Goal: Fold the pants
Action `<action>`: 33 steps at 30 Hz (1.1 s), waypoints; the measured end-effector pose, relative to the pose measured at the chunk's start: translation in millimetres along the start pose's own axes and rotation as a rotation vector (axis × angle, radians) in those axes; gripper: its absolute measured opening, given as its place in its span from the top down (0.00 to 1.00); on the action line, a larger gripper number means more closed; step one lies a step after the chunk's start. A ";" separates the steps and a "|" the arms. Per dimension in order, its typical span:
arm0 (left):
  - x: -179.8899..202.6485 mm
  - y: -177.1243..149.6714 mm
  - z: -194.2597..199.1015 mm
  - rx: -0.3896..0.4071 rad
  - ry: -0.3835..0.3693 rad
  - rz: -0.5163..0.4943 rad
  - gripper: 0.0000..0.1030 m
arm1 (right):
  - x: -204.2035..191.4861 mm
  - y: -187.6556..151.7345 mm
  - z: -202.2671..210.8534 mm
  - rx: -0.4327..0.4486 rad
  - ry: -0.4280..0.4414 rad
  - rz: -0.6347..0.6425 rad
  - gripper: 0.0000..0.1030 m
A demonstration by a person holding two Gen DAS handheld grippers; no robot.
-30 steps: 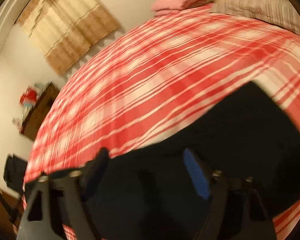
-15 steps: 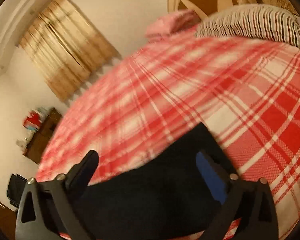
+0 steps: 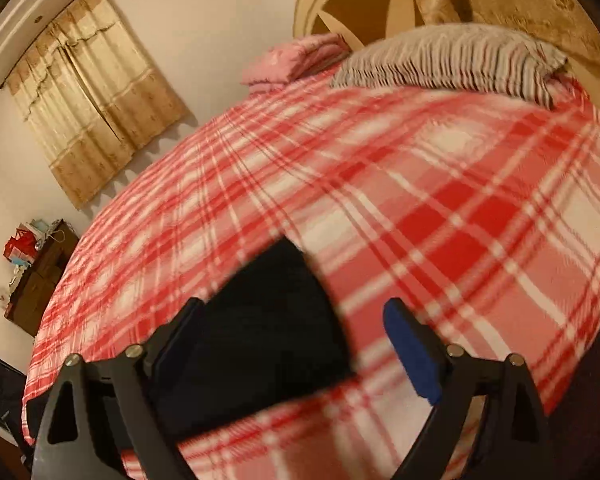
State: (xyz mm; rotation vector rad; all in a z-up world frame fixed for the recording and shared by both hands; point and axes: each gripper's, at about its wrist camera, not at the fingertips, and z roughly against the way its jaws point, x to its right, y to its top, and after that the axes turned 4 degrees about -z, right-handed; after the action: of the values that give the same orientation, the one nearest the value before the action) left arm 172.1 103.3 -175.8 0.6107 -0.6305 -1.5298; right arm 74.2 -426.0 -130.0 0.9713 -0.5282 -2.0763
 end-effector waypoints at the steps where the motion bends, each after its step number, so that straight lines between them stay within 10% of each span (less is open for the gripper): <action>1: -0.6 -0.5 1.1 0.000 0.000 0.008 0.40 | 3.1 -3.3 0.5 0.001 0.007 0.002 0.21; 15: -7.4 -9.9 7.5 0.044 -0.010 0.082 0.29 | 1.3 -12.7 -3.4 -0.013 0.112 0.000 0.39; 22: 2.1 -9.2 3.1 0.025 0.025 0.044 0.19 | 7.0 -10.2 -13.6 0.008 0.138 -0.010 0.80; 33: 8.7 -11.3 -2.1 0.030 0.040 0.025 0.06 | 8.8 -11.4 -15.9 0.008 0.132 -0.005 0.85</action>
State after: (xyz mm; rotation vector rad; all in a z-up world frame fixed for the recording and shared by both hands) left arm 165.2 95.0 -185.4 0.6526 -0.6298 -1.4831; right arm 77.6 -426.6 -151.2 1.1061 -0.4660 -2.0000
